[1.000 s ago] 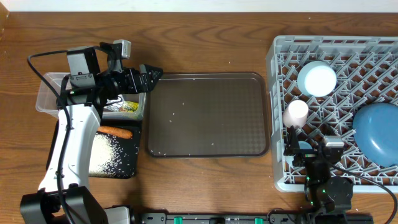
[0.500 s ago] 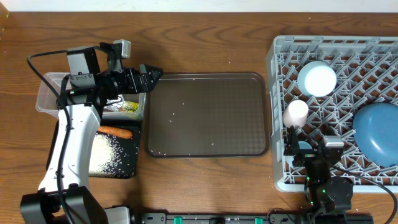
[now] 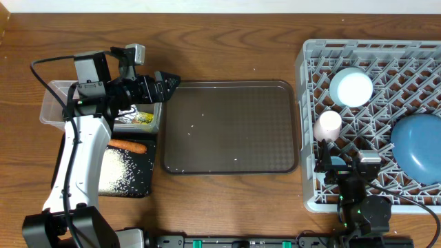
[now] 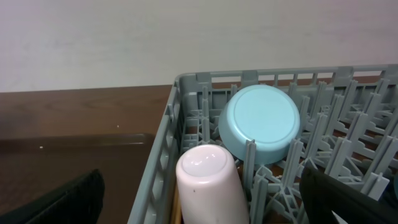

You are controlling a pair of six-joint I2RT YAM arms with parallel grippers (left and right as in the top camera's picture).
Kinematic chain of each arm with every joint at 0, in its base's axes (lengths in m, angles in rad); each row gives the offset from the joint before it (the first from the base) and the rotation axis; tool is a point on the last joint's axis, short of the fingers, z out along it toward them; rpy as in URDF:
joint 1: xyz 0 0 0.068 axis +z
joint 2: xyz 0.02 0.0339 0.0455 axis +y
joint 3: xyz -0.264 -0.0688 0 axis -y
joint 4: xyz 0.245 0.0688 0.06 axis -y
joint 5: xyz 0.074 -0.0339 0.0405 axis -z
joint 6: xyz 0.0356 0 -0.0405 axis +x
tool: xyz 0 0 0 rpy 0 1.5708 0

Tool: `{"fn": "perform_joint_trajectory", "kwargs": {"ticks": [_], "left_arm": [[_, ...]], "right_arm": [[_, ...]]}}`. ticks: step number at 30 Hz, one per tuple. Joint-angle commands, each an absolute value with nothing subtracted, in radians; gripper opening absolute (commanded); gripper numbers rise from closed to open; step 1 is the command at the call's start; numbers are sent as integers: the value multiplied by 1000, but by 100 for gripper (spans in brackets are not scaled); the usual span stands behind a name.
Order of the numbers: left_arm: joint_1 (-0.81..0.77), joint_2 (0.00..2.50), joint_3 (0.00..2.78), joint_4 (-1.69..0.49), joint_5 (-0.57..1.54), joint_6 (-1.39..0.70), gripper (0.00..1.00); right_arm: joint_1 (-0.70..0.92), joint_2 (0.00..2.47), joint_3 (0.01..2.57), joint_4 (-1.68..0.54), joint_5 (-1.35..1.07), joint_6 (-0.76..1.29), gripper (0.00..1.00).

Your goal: Sort waste into correct bins and load items into the dishwasher rack

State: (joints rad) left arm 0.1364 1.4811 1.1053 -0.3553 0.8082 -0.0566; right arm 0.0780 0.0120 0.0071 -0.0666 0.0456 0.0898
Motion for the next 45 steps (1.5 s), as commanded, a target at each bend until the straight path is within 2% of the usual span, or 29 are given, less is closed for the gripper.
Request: {"fn": "perform_joint_trajectory", "kwargs": {"ticks": [1,19,26,38,45], "left_arm": [[139,1472,1103,-354,810,-65,100],[134,1418,1102,-358,810,-65,100],[102,1171,1102,-357,810,-65,100],[-52,660,1102,-357,810,-65,100],[-132,454,1102,-357,810,-65,100]], "right_arm": [[64,5,6,-70,63,73,99],[64,5,6,-70,63,73,99],[64,5,6,-70,63,73,99],[64,5,6,-70,63,73,99],[64,5,6,-70,63,73,99]]}}
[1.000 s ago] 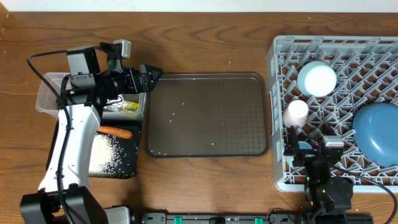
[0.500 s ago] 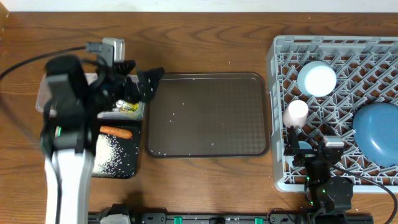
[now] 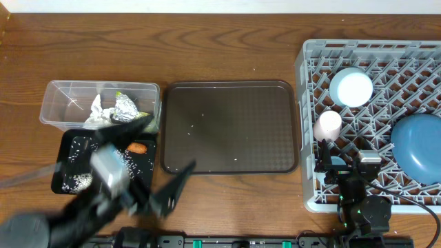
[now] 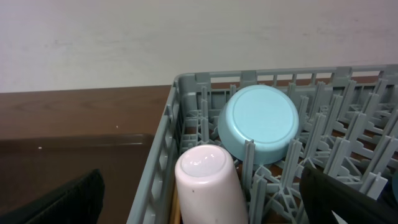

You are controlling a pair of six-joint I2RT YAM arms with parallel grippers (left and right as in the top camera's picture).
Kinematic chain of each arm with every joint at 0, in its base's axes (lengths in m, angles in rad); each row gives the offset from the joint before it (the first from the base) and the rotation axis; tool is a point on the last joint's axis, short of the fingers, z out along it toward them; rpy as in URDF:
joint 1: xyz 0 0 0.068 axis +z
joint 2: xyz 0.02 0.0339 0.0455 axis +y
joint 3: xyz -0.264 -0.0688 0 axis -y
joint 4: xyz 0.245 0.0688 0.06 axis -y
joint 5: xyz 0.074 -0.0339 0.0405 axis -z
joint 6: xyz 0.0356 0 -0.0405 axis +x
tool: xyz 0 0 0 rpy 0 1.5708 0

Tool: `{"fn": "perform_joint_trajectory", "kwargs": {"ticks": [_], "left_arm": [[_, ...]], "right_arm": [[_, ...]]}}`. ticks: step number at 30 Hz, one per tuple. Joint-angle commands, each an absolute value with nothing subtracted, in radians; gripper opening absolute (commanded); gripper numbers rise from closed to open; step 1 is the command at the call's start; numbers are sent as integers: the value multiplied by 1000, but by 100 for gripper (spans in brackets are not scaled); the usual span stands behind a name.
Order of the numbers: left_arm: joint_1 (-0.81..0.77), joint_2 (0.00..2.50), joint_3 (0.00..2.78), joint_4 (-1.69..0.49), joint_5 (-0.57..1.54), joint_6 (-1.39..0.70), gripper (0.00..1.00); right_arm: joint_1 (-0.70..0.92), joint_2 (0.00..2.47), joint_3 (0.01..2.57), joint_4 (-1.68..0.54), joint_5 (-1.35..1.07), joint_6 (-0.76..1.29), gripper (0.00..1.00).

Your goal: Sort waste into correct bins and load items into the dishwasher rack

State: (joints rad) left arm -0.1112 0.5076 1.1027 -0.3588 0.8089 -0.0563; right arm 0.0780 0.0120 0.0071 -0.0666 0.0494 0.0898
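My left gripper is a motion-blurred shape low over the front of the black tray; its two dark fingers stand apart with nothing between them. That tray holds a carrot piece and scattered rice. The clear bin behind it contains crumpled foil and wrappers. My right gripper rests open at the front left of the grey dishwasher rack, fingers either side of the pink cup. A light-blue bowl stands behind the cup.
A brown serving tray lies in the middle of the table, with only a few crumbs on it. A larger blue bowl sits in the rack at the right. The rack's upright tines surround the cup.
My left arm was stretched over the clear bin with its gripper at the bin's right edge; now it is blurred near the table's front left, and the bin's contents show. The right arm has not moved.
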Motion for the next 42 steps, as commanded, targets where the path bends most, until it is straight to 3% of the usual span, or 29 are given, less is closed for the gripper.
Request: {"fn": "perform_joint_trajectory", "kwargs": {"ticks": [1,12,27,35,42], "left_arm": [[-138,424,1102,-357,810,-65,100],[-143,241,1068,-358,811,-65,100],[-142,101,724,-356,810,-30,100],[-143,5,555,-344,810,142,100],[-143,2,453,-256,810,431,100]], "right_arm": [[64,5,6,-70,63,73,99],[64,5,6,-70,63,73,99],[64,5,6,-70,63,73,99],[64,5,6,-70,63,73,99],[64,5,6,-70,63,73,99]]}}
